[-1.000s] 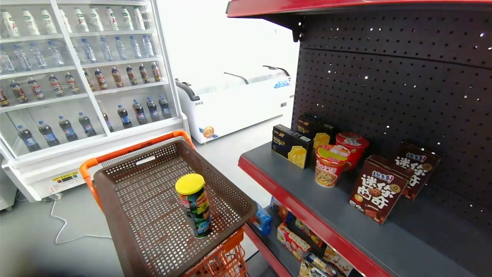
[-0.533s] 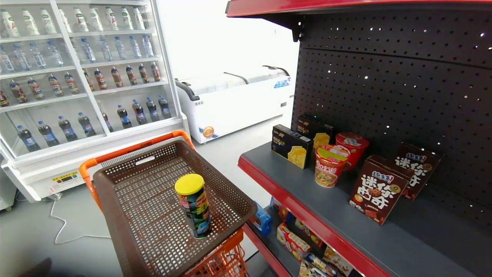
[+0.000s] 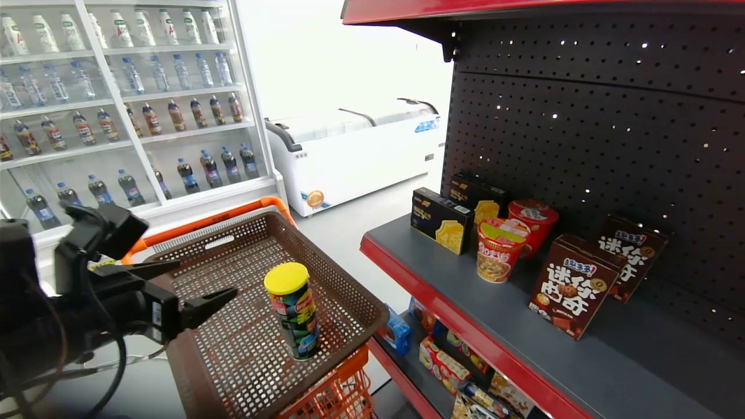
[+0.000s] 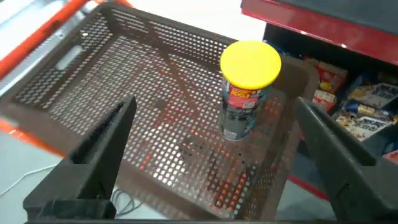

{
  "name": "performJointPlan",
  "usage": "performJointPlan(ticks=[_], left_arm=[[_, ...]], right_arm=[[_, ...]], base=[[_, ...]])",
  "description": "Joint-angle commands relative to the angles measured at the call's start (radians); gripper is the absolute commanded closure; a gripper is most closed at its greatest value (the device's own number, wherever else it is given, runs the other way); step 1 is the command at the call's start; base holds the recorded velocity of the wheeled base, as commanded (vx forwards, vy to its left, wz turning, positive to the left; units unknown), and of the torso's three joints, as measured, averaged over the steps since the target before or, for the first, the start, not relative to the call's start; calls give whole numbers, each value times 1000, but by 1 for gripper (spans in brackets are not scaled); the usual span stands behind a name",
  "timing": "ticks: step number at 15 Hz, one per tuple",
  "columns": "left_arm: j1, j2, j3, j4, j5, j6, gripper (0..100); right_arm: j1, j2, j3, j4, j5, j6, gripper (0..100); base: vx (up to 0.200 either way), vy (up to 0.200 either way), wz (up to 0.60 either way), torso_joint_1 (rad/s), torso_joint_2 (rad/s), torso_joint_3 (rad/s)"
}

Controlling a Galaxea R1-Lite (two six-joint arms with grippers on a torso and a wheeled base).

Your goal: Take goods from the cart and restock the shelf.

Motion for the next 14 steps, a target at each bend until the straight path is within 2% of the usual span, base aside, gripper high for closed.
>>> performJointPlan(ticks=[1, 3, 5, 6, 7, 8, 11, 14], left_arm=[[-74, 215, 67, -109, -32, -4, 0], [-131, 267, 81, -166, -26, -57, 0], [-133, 321, 81, -226, -20, -57, 0], [-131, 377, 86, -301, -18, -60, 0], [-131, 377, 86, -301, -18, -60, 0], [-134, 442, 95, -371, 3, -62, 0], [-129, 522, 90, -433, 5, -62, 0], [-129, 614, 92, -543, 25, -57, 0]], right_arm=[[0, 0, 0, 0, 0, 0, 0], [0, 0, 0, 0, 0, 0, 0], [0, 0, 0, 0, 0, 0, 0], [0, 0, 0, 0, 0, 0, 0], [0, 0, 0, 0, 0, 0, 0], [0, 0, 0, 0, 0, 0, 0], [0, 0, 0, 0, 0, 0, 0], [0, 0, 0, 0, 0, 0, 0]], base=[[0, 0, 0, 0, 0, 0], [0, 0, 0, 0, 0, 0], [0, 0, 0, 0, 0, 0], [0, 0, 0, 0, 0, 0], [0, 0, 0, 0, 0, 0], [0, 0, 0, 0, 0, 0], [0, 0, 0, 0, 0, 0], [0, 0, 0, 0, 0, 0]])
